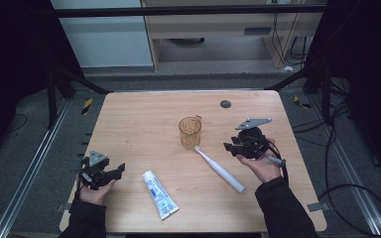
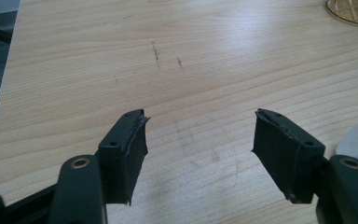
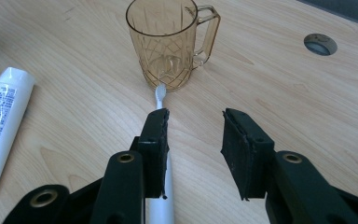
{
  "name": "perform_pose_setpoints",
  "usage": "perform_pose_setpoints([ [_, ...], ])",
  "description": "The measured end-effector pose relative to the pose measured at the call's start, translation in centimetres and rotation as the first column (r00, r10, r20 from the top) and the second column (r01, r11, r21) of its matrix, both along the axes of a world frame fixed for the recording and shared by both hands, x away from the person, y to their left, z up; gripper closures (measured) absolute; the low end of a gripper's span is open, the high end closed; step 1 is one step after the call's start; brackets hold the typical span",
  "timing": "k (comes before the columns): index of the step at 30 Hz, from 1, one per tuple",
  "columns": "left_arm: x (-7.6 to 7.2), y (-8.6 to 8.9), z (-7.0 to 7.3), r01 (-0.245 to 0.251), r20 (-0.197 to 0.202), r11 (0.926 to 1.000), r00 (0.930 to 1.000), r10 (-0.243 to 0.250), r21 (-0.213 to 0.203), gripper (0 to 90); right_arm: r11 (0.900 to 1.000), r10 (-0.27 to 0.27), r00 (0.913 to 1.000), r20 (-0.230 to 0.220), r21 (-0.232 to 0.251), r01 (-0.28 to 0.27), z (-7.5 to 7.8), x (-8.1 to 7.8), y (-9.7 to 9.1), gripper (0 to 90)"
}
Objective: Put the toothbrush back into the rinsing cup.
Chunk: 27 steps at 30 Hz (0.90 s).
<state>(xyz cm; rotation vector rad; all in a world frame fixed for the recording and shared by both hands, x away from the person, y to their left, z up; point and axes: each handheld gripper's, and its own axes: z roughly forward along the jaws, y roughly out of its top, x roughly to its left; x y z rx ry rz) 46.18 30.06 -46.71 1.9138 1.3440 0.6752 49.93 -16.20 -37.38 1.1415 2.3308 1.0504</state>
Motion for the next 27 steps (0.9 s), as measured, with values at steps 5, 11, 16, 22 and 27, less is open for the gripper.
perform_pose_setpoints([
  [5,0.0,0.0,0.0,0.002,0.000,1.0000,1.0000,-0.002,0.000,33.7,0.9996,0.011,0.9995,-0.031,-0.024,-0.012,-0.3,0.5,0.6,60.4],
  [11,0.0,0.0,0.0,0.003,0.000,1.0000,1.0000,-0.003,0.002,33.7,0.9987,0.028,0.9982,-0.054,-0.042,-0.030,-0.8,1.0,1.3,60.3],
  [16,0.0,0.0,-0.1,0.004,-0.005,1.0000,1.0000,-0.004,0.006,33.7,0.9982,0.036,0.9964,-0.076,-0.045,-0.040,-1.2,1.4,1.8,60.9],
  [22,0.0,-0.1,-0.1,0.006,-0.009,0.9999,0.9999,-0.006,0.011,33.7,0.9957,0.047,0.9928,-0.111,-0.074,-0.055,-2.1,1.9,2.5,61.0],
  [27,0.1,-0.1,-0.2,0.006,-0.014,0.9999,0.9999,-0.006,0.013,33.7,0.9931,0.059,0.9880,-0.143,-0.092,-0.072,-2.8,2.3,3.1,60.9],
])
